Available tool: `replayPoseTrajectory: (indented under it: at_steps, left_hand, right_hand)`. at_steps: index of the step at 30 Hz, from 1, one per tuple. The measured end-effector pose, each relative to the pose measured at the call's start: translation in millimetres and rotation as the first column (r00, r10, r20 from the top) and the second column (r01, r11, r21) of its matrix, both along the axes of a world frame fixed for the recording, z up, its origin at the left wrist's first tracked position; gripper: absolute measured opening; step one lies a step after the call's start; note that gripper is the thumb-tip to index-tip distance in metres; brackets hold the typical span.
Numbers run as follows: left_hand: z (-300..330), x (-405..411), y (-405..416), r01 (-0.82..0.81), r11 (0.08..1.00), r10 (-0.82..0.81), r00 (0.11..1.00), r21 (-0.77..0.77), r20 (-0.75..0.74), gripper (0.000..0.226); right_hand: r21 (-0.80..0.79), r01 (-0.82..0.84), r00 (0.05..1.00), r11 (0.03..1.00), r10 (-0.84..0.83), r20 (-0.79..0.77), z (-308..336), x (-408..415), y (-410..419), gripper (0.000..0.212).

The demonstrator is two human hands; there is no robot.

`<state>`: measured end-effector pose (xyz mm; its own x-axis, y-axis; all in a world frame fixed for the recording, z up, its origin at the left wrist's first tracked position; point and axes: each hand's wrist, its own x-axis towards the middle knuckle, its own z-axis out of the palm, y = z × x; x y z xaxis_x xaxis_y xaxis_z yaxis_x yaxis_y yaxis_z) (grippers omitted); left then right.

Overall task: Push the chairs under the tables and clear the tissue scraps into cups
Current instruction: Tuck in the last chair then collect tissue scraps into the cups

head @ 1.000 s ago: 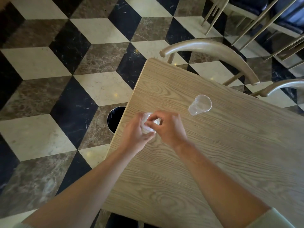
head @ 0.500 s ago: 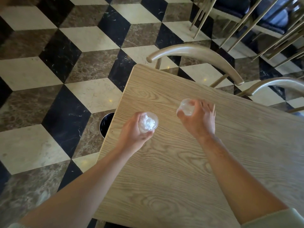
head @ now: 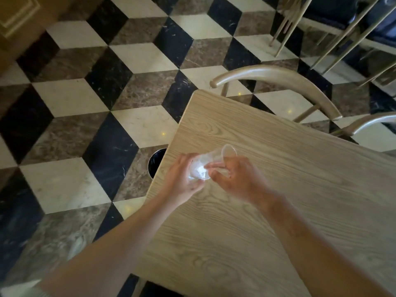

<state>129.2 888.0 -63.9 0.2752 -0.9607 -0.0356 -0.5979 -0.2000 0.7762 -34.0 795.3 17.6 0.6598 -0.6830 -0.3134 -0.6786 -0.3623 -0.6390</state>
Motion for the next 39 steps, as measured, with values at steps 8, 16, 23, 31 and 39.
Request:
replayPoseTrajectory:
  at_steps: [8,16,23,31,39]
  left_hand:
    - [6.1,37.4,48.1,0.09,0.994,-0.097,0.984,0.055,0.147,0.07]
    - [-1.3,119.6,94.9,-0.021,0.999,0.024,0.993,-0.024,0.111,0.086]
    - [-8.5,221.9,147.3,-0.076,0.997,0.075,0.997,-0.029,-0.015,0.07]
    - [-22.2,294.8,172.1,-0.082,0.996,0.084,0.989,0.018,-0.125,0.062]
    - [-67.0,320.7,117.0,0.057,0.896,-0.018,0.995,0.441,-0.094,0.118]
  right_hand:
    - [0.427,-0.29,0.851,0.857,0.434,-0.294,1.4,85.0,24.2,0.068]
    - [0.373,-0.407,0.808,0.834,0.519,-0.279,-5.1,185.9,74.6,0.064]
    - [0.343,-0.282,0.878,0.896,0.385,-0.285,16.4,277.2,120.9,0.049]
    - [0.155,-0.167,0.976,0.974,0.186,-0.115,-7.4,327.0,158.8,0.034]
    - [0.111,0.527,0.847,0.843,-0.51,-0.151,-110.9,312.7,145.9,0.014]
